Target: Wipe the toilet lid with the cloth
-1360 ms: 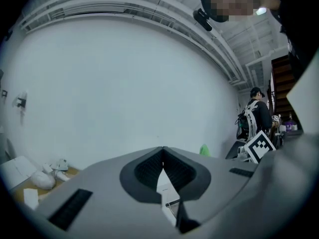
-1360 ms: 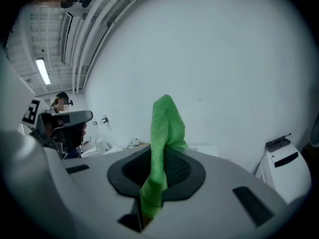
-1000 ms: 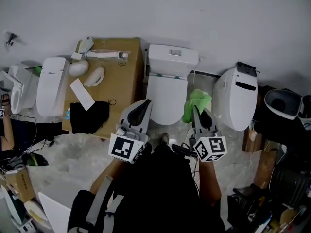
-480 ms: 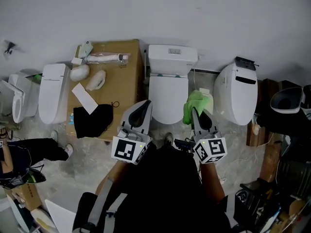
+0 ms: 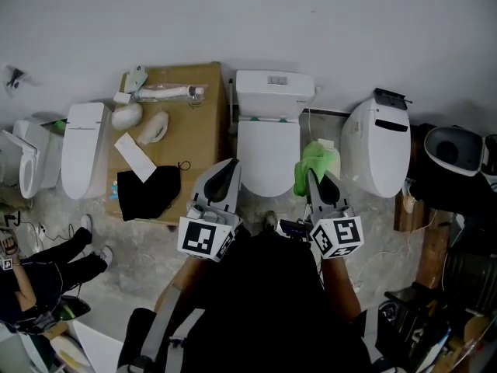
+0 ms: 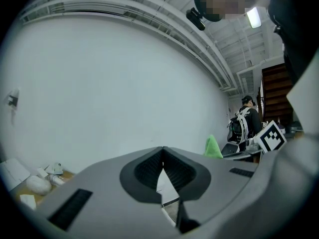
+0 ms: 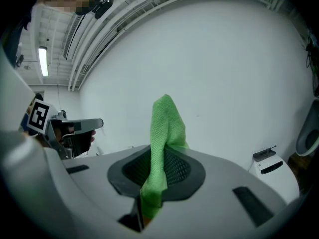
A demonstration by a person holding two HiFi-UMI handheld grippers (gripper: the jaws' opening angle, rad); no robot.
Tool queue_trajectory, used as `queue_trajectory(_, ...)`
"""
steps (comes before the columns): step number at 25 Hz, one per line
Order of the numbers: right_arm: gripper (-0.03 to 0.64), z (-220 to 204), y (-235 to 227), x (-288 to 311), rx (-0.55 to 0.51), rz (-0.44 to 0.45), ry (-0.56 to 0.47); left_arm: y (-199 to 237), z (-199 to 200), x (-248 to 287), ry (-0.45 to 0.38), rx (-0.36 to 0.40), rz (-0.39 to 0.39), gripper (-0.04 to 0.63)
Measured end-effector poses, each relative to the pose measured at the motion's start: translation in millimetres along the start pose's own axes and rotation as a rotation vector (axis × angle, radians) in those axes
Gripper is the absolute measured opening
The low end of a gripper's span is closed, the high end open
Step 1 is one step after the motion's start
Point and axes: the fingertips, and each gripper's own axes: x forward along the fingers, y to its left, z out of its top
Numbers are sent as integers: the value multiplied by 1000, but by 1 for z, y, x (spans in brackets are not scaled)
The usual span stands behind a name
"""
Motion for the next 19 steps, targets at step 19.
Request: queue_trajectory(19, 55, -6, -7, -8, 18, -24, -2, -8, -1, -1, -3, 6, -20, 9)
